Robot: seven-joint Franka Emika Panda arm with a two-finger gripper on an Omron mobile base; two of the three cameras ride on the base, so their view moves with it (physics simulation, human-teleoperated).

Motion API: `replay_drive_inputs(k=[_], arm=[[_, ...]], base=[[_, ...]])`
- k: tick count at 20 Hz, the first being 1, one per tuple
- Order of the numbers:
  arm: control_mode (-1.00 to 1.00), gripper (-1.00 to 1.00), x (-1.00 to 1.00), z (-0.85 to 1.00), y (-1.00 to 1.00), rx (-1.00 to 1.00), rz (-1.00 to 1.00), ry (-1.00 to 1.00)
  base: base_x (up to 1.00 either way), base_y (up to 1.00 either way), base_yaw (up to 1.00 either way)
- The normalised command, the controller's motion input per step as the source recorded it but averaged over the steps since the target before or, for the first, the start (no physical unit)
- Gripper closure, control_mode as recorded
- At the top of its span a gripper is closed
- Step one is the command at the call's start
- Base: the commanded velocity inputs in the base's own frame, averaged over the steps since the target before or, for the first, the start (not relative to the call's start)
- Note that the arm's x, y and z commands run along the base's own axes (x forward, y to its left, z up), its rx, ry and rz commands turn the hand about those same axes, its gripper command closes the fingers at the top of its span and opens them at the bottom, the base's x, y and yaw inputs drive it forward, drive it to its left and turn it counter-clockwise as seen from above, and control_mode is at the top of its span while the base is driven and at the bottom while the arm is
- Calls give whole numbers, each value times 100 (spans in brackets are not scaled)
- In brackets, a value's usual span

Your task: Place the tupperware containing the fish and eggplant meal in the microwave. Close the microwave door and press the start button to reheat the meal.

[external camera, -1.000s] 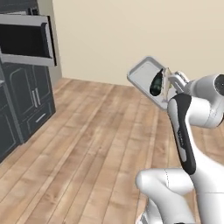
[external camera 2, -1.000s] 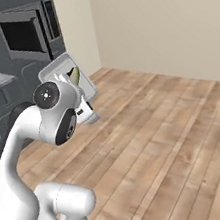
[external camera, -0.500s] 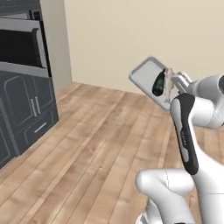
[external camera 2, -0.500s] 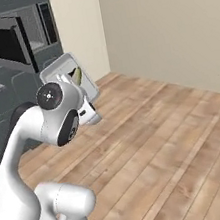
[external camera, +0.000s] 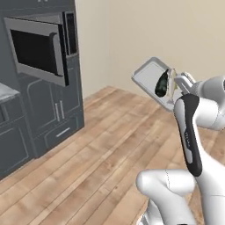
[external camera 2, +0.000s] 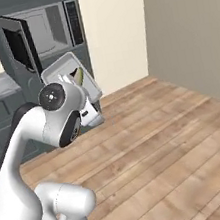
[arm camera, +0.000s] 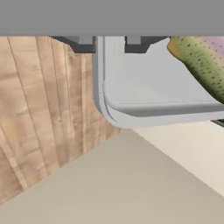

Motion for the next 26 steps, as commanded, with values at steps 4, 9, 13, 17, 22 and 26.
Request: replay_drive_inputs(k=[4,9,13,17,22,26], arm=[[100,100,0,0,0,0,0,0],[100,100,0,0,0,0,0,0],[100,100,0,0,0,0,0,0],[100,100,0,0,0,0,0,0],[100,100,0,0,0,0,0,0],[100,100,0,0,0,0,0,0]], base=[[100,-30,44],[100,-33,43],[100,-30,46],[100,-36,44],[100,-46,43],[100,-48,42]])
